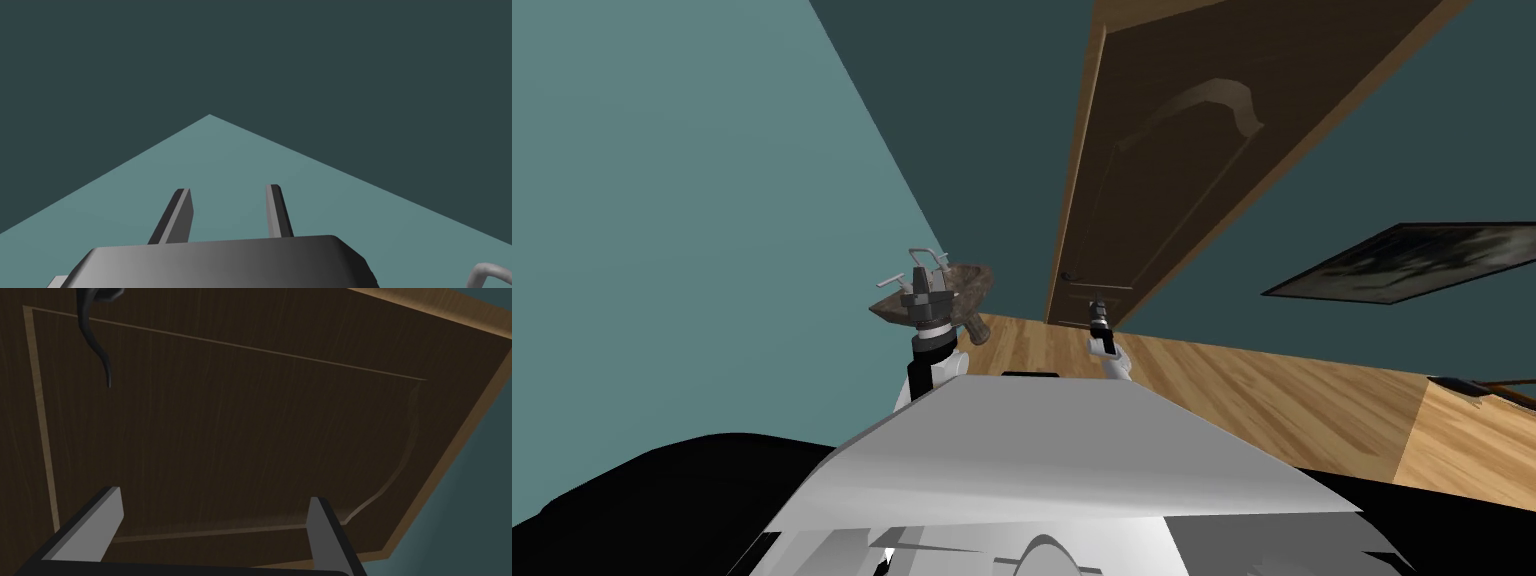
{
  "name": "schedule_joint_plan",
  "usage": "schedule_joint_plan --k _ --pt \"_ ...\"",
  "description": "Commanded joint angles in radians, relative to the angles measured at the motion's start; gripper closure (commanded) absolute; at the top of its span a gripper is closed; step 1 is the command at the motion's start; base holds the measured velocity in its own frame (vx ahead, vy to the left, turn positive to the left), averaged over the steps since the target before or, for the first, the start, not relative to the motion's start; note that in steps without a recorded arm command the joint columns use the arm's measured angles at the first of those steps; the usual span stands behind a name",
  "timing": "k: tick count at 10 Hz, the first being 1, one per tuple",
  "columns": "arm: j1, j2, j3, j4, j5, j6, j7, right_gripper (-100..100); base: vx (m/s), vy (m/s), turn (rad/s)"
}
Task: Pull the door open
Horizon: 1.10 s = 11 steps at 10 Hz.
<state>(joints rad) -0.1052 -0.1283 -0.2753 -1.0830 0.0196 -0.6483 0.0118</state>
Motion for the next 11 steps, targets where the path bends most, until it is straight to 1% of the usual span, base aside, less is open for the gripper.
schedule_joint_plan --k 1,2,3,7,8,11 --pt "-0.009 -0.004 -0.005 0.03 0.0 -0.001 -0.001 -100 0.063 -0.028 0.02" --pt "-0.024 -0.006 -0.012 0.064 0.002 -0.005 0.001 -100 0.058 -0.011 0.041" --pt "-0.024 -0.006 -0.012 0.064 0.002 -0.005 0.001 -100 0.046 -0.012 0.027" --pt "-0.082 -0.012 -0.038 0.195 0.007 -0.02 0.009 -100 0.074 -0.024 0.064" --pt "-0.082 -0.012 -0.038 0.195 0.007 -0.02 0.009 -100 0.058 -0.028 0.017" --pt "-0.122 -0.015 -0.057 0.282 0.01 -0.031 0.015 -100 0.071 -0.028 0.06"
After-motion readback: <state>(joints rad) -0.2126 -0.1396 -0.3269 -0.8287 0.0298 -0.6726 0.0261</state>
